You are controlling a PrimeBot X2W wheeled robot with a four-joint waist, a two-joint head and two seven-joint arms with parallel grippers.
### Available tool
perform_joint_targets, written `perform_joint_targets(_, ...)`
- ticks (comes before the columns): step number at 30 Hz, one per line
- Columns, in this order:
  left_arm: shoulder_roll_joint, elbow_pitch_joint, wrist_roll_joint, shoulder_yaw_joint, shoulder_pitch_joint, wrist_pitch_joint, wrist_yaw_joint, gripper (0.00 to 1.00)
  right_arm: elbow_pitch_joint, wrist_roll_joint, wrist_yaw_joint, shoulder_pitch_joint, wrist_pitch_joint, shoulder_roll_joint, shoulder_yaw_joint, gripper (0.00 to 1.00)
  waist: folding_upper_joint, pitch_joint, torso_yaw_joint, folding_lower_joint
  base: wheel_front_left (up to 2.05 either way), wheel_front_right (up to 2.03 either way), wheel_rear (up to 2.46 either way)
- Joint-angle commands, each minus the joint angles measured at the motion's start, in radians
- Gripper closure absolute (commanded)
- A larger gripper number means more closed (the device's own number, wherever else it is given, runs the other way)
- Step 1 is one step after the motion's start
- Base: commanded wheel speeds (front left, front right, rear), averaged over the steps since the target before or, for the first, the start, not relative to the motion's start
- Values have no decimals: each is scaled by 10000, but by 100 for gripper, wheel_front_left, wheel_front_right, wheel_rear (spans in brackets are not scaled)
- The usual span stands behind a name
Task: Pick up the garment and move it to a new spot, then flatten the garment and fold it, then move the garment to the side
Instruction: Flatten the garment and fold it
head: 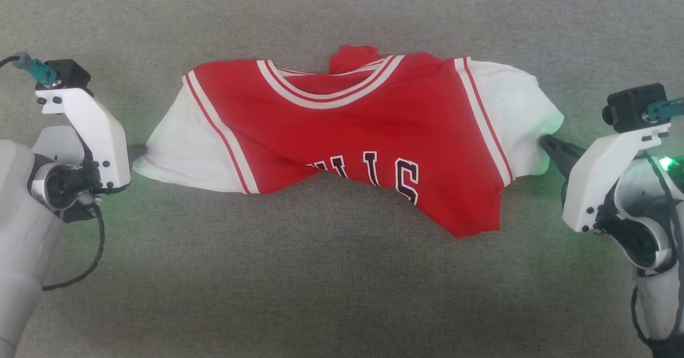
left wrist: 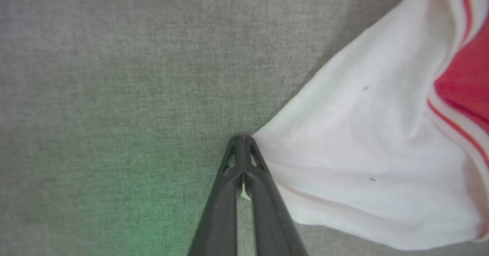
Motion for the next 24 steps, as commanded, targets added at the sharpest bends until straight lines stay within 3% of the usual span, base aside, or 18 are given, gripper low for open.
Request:
perform_joint_targets(1, -374, 208, 145, -254, 213, -15, -51, 100, 67, 33, -5, -116, 66, 94, -7, 100, -1, 6, 27, 0, 0, 0, 0)
perform_joint_targets(15, -154, 149, 107, -139, -20, -296, -115, 100, -651, 221, -5, -248, 240, -236, 110, 100, -1, -137, 24, 0, 0, 0, 0)
perform_joint_targets(17, -166, 110, 97, -148, -10, -287, -92, 100, -623, 103, -5, -225, 199, -309, 147, 0, -1, -121, 29, 0, 0, 0, 0)
perform_joint_targets(24, -289, 0, 68, -231, -3, -213, -40, 100, 31, 40, -3, -724, 673, -363, 27, 0, -1, -33, 106, 0, 0, 0, 0)
